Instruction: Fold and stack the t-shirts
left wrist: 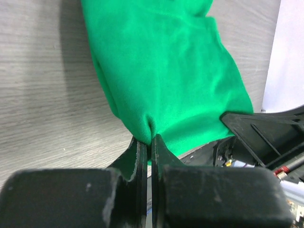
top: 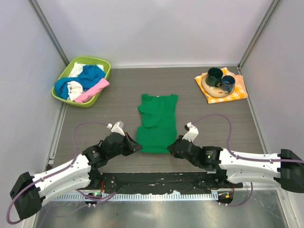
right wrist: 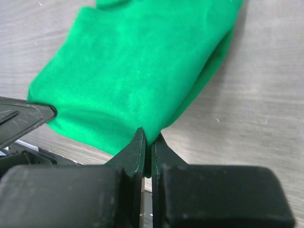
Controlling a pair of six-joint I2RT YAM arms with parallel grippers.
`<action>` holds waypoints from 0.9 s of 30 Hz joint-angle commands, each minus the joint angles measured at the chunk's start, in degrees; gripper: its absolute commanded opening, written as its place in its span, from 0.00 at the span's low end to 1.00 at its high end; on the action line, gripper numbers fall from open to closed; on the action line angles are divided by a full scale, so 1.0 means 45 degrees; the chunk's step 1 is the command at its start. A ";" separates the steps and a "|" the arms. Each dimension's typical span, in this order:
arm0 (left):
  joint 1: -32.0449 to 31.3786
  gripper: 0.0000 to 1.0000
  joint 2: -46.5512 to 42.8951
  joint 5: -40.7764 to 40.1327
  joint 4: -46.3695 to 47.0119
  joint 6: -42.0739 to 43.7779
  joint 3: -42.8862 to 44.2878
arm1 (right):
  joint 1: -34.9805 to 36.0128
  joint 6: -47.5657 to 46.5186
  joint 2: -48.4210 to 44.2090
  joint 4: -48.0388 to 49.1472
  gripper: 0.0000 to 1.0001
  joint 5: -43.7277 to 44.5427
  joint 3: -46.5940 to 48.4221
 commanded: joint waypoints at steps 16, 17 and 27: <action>0.2081 0.00 0.4928 -0.0706 0.0065 0.3824 0.6637 | -0.4028 -0.7660 0.2749 0.0907 0.01 0.1783 0.5434; 0.2489 0.00 0.5453 -0.0550 0.0241 0.3883 0.6773 | -0.4418 -0.7797 0.3176 0.1179 0.01 0.1451 0.5552; 0.3489 0.00 0.7666 0.1014 0.0927 0.3884 0.8610 | -0.6180 -0.7584 0.5095 0.2100 0.01 -0.1462 0.6686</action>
